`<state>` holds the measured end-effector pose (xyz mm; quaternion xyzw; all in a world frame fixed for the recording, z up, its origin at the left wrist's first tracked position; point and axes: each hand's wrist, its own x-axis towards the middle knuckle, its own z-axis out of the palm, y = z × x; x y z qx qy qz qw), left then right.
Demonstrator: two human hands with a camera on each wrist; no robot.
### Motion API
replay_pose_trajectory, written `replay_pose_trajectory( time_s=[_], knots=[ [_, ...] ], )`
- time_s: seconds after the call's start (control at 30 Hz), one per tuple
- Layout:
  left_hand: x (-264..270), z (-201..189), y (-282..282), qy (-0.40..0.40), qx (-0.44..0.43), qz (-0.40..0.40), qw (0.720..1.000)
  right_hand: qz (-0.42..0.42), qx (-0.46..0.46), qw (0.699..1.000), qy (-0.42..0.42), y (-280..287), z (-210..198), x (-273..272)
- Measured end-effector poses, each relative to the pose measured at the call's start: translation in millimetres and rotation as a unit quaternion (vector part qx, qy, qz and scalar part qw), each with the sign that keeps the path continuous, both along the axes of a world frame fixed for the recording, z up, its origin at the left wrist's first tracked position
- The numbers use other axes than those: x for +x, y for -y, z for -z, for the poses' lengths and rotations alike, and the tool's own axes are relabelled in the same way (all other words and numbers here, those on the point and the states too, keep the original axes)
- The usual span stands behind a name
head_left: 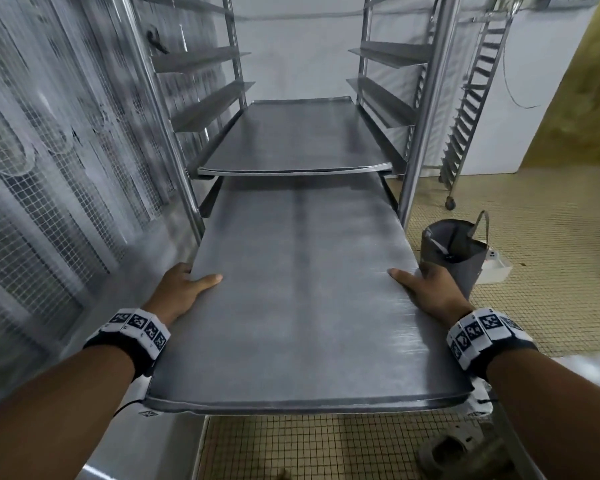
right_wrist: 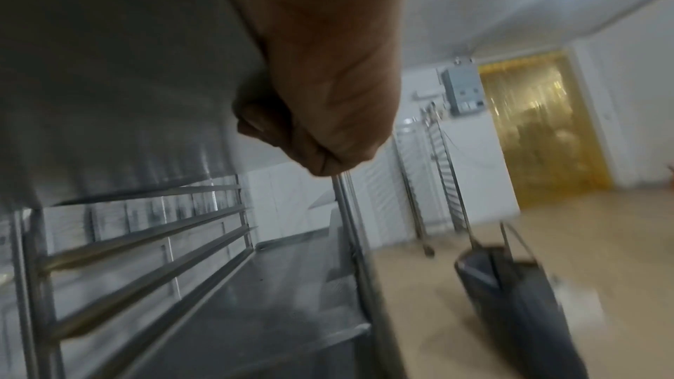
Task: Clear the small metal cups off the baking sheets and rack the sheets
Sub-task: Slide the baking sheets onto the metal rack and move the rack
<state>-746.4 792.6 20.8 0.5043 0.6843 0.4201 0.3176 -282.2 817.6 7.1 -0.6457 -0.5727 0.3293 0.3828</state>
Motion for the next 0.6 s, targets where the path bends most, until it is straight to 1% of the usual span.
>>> replay_pose_trajectory(
  time_s=[0.2, 0.47, 0.6],
  knots=[
    [-4.5, -1.2, -42.4, 0.018, 0.018, 0.022, 0.999, 0.024, -0.005, 1.0, 0.017, -35.8, -3.9, -9.9],
    [-15.5, -17.7, -102.1, 0.018, 0.013, 0.052, 0.998, 0.022, -0.009, 0.998, 0.052, -91.2, -14.1, -17.3],
    [-21.0, -17.5, -127.3, 0.011, -0.002, 0.043, 0.999, 0.022, -0.037, 0.997, 0.071, -112.2, -23.6, -19.6]
  ],
)
